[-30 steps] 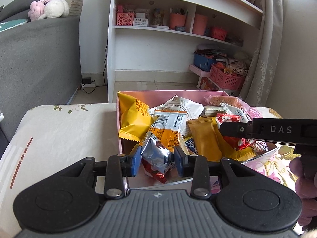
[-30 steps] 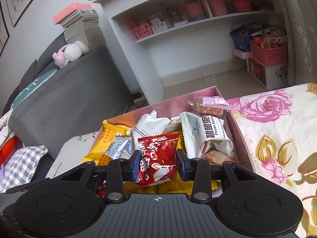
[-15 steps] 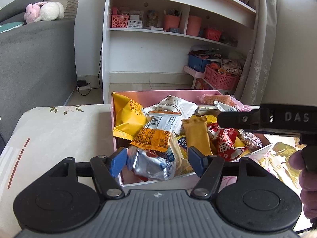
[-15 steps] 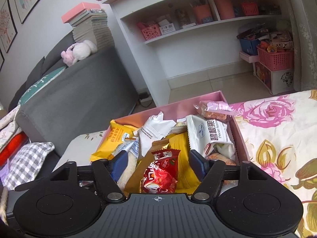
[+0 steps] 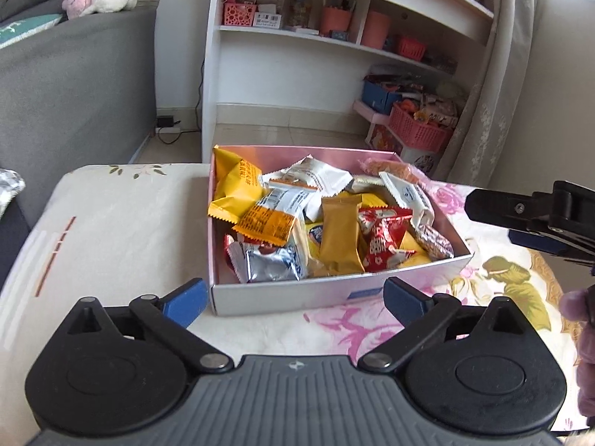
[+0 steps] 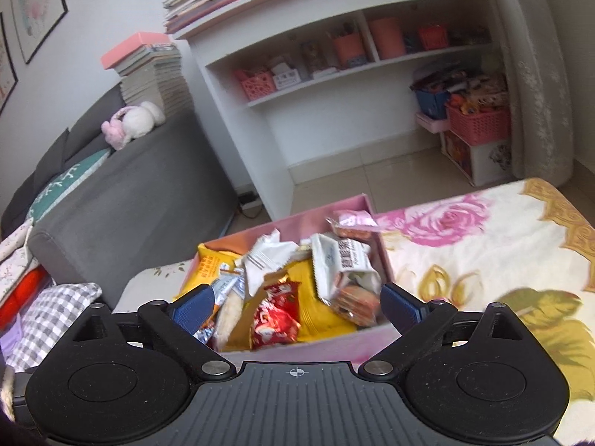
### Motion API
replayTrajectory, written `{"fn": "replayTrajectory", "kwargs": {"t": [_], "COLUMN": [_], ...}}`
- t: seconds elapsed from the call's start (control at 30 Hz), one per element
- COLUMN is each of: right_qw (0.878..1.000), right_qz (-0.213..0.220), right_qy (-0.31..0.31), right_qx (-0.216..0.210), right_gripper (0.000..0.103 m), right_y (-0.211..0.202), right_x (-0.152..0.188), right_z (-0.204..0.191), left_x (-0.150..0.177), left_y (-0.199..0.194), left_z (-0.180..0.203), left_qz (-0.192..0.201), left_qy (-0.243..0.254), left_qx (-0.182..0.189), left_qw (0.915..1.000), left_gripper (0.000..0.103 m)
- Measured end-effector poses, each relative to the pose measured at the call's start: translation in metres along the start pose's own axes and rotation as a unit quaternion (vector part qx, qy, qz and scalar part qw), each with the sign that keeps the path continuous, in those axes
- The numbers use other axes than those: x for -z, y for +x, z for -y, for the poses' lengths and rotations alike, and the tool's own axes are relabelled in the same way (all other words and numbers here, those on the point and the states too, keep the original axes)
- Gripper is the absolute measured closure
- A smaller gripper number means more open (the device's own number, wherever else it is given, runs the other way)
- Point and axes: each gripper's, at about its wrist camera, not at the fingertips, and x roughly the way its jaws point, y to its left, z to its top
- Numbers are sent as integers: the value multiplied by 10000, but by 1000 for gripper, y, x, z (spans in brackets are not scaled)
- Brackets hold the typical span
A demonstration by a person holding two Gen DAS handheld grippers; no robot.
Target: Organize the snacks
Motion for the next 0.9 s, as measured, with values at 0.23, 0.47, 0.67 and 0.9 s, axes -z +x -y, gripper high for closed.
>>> {"fn": "replayTrajectory", "kwargs": {"t": [0.23, 0.47, 0.67, 0.9], "right_qw": [9984, 9936, 9915, 9888], "right_qz": [-241, -871, -1016, -1000], "right_qy": [117, 341, -320, -726], "right_qx": [498, 627, 744, 838], "right_gripper": [2, 1, 1, 1], "right_y": [-34, -45, -50, -50], "right_x": [10, 31, 43, 49], "right_z": [-8, -8, -25, -37], "left_x": [12, 35, 31, 25], "left_y": [-28, -50, -65, -67], "left_z": [8, 8, 8, -2], "left_qz": [-434, -775, -486, -459], "left_qy": [-55, -52, 157, -173], "left_qx": [-494, -776, -1073, -1328], "left_qw": [9978, 9940, 9929, 9899], "left_gripper": [0, 0, 0, 0]}}
